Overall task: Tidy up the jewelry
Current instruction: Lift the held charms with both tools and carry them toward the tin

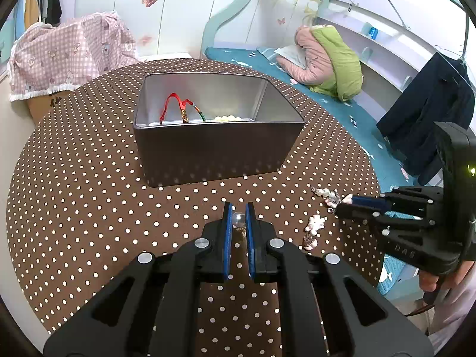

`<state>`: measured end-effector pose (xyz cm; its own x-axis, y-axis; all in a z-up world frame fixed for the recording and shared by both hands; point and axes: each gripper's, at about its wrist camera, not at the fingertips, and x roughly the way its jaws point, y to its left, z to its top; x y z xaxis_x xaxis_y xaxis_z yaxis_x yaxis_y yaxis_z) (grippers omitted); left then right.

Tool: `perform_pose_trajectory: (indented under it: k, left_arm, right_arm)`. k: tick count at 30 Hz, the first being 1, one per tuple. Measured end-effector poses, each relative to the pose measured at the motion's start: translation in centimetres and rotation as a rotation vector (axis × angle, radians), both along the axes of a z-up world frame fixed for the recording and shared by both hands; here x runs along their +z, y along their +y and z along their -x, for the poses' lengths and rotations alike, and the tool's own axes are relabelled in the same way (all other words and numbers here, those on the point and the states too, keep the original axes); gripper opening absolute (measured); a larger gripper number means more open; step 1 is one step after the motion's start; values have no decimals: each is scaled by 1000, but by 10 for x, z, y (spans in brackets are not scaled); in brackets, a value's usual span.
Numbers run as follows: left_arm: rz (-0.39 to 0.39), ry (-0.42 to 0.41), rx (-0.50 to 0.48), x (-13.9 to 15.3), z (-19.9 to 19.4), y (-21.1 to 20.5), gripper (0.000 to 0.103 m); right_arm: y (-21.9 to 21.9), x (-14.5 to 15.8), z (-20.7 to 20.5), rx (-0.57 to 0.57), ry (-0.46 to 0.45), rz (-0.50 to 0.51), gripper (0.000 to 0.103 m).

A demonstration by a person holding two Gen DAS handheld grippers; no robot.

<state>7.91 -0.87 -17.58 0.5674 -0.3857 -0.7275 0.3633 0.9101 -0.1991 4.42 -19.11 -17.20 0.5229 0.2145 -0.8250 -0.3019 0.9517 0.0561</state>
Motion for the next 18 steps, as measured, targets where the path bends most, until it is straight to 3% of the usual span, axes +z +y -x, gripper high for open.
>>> perform_pose_trajectory:
  k: [13, 15, 18]
  left_arm:
    - [14, -49, 13, 18, 1, 8, 9]
    - [17, -57, 18, 21, 1, 10, 9]
    - [22, -72, 23, 27, 1, 12, 9]
  right_arm:
    - [-7, 70, 12, -2, -189, -65, 13]
    - [-8, 81, 9, 19, -210, -107, 13]
    - [0, 88, 7, 62, -240, -84, 14]
